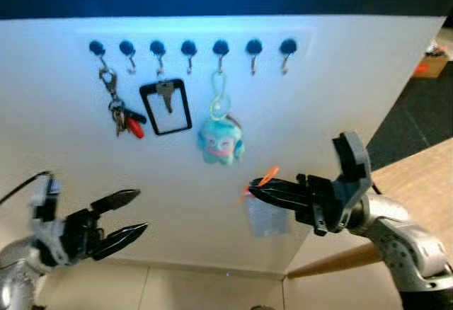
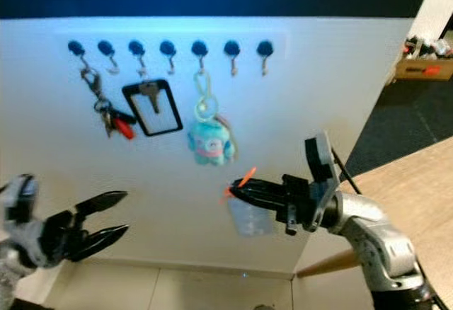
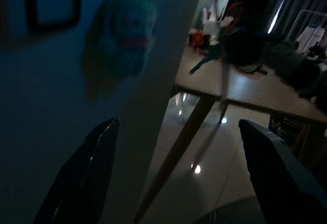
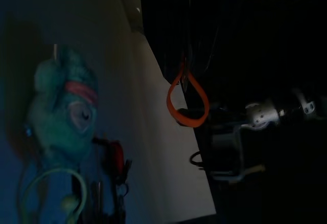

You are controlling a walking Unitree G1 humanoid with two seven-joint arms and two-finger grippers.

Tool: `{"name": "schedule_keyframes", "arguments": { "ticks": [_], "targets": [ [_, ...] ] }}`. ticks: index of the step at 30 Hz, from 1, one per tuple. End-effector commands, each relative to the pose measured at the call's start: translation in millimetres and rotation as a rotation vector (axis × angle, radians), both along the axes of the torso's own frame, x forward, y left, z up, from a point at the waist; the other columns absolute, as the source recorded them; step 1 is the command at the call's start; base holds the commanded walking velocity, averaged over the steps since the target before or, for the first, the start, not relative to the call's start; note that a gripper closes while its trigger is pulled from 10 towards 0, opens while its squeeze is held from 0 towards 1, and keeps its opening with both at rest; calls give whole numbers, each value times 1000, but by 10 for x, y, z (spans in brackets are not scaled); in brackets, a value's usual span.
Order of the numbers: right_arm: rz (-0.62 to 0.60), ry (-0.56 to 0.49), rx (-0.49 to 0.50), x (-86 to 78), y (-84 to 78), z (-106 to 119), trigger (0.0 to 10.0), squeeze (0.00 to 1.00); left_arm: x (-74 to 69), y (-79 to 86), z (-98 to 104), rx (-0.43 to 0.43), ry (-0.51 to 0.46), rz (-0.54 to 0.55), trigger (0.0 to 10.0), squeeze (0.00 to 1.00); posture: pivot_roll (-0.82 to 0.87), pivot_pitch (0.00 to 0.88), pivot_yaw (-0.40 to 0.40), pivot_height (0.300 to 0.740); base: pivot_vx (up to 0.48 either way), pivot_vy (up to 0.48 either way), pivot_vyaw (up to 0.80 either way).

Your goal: Hang keys on a hook

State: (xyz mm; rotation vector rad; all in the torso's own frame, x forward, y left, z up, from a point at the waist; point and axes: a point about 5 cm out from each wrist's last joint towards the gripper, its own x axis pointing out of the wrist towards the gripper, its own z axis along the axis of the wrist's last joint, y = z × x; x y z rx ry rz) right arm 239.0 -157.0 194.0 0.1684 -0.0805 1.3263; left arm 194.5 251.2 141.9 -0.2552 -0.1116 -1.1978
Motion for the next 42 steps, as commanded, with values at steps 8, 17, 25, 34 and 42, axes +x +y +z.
{"name": "schedule_keyframes", "arguments": {
  "ticks": [8, 17, 25, 34, 42],
  "targets": [
    [-42, -72, 91, -1, -47, 403, 10000, 0, -155, -198, 254, -46, -85, -67, 10000, 0, -117, 61, 32, 740, 0, 0, 0],
    [-142, -104, 107, 62, -80, 581, 10000, 0, -244, -444, 389, -17, -93, -116, 10000, 0, -118, 62, 39, 740, 0, 0, 0],
    [-183, -76, 111, 68, -81, 642, 10000, 0, -319, -495, 576, 20, -112, -91, 10000, 0, -112, 64, 32, 740, 0, 0, 0],
    [-301, -47, 108, 166, -212, 678, 10000, 0, -348, -588, 627, 62, -129, -98, 10000, 0, -106, 58, 23, 740, 0, 0, 0],
    [-349, -70, 151, 189, -295, 821, 10000, 0, -335, -633, 592, 65, -114, -107, 10000, 0, -111, 52, 27, 740, 0, 0, 0]
  ]
}}
